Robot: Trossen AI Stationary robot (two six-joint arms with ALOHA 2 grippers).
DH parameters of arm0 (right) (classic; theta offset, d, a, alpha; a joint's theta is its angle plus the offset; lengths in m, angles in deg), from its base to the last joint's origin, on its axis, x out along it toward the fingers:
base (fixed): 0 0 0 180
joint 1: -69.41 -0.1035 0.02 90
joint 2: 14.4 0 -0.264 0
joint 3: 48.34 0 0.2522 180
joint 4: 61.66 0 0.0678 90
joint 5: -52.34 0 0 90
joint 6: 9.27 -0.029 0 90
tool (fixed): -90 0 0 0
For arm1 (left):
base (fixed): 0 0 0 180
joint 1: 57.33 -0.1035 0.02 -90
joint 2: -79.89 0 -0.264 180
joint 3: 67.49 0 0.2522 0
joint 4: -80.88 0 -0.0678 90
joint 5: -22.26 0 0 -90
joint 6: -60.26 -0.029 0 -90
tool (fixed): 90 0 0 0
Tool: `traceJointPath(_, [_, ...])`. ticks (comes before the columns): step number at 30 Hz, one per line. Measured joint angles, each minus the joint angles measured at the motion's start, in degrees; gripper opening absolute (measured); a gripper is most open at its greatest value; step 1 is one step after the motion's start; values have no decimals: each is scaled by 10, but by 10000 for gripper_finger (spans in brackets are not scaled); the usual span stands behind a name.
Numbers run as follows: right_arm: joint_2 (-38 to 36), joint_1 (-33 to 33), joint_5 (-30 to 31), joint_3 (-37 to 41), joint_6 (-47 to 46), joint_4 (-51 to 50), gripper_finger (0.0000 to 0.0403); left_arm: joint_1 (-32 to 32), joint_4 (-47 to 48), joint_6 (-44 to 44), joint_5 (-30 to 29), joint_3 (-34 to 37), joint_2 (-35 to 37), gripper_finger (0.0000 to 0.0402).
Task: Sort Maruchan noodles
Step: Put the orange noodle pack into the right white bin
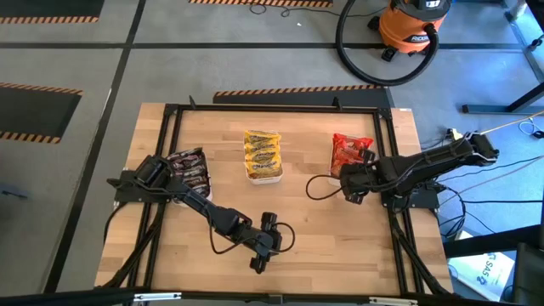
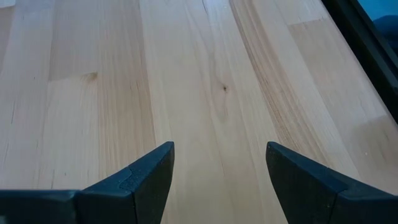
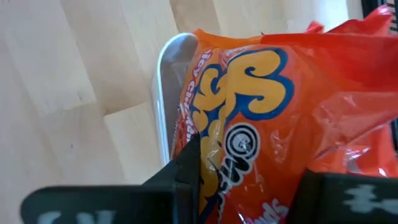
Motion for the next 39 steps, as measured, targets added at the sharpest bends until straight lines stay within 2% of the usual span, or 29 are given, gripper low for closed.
traceJointPath(5, [0,0,-8,27,9,38,69,0,-1,0,0,0,0,247])
traceJointPath(15, [1,6,-60,14,12,25,69,0,-11,-3,-16,0,0,247])
traceJointPath(25, [82,73,-126,12,58,55,69,0,-18,-3,-23,0,0,247])
traceJointPath(33, [117,96,-139,10,66,58,71,0,-21,2,-24,0,0,247])
traceJointPath(36, [116,97,-143,8,51,57,93,0,-29,11,-24,0,0,247])
traceJointPath(39, [120,97,-150,-7,37,38,139,0,-29,11,-24,0,0,247])
